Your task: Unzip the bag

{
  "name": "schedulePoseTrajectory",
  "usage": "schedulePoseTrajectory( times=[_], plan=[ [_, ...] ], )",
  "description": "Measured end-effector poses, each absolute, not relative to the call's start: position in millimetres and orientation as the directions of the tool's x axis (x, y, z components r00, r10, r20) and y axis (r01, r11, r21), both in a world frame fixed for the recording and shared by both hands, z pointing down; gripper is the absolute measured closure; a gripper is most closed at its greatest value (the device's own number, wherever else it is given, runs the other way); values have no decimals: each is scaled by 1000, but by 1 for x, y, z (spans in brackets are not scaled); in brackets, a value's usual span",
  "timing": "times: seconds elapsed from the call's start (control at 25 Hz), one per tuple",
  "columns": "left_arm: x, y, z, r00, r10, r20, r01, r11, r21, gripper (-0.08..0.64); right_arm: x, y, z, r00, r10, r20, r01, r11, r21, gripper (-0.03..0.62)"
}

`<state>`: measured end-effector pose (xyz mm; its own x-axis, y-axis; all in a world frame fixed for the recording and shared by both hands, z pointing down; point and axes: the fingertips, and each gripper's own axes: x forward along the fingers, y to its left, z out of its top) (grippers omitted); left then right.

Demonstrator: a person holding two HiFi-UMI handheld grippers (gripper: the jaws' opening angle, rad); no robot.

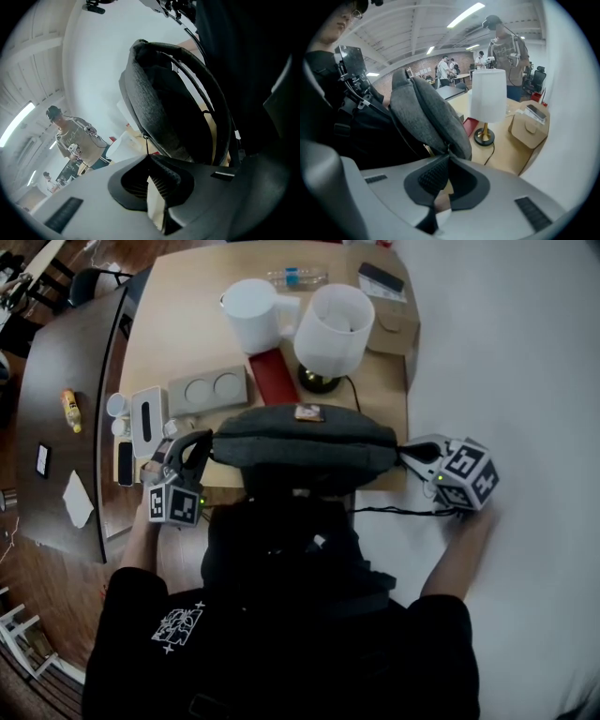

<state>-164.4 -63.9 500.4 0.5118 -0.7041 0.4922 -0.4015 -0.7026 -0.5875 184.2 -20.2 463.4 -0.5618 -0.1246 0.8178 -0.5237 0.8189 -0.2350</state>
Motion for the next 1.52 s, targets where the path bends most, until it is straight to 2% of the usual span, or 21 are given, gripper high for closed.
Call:
schedulePoseTrajectory(
  times=[0.48, 0.76, 1.16, 1.52],
  plan=[
    [-160, -54, 548, 492, -667, 560, -394, -744, -540, 557, 188, -16, 496, -545, -84, 834, -524, 811, -260, 575],
    [-161, -50, 577, 474, -647, 598, -393, -763, -514, 557, 180, -18, 547, -550, -56, 834, -519, 805, -288, 577],
    [-152, -53, 589, 471, -663, 582, -478, -746, -463, 557, 162, -23, 585, -611, -124, 782, -508, 819, -267, 577],
    [-162, -53, 580, 421, -724, 547, -510, -687, -517, 554, 166, -19, 580, -599, -165, 783, -516, 827, -221, 574]
  ],
)
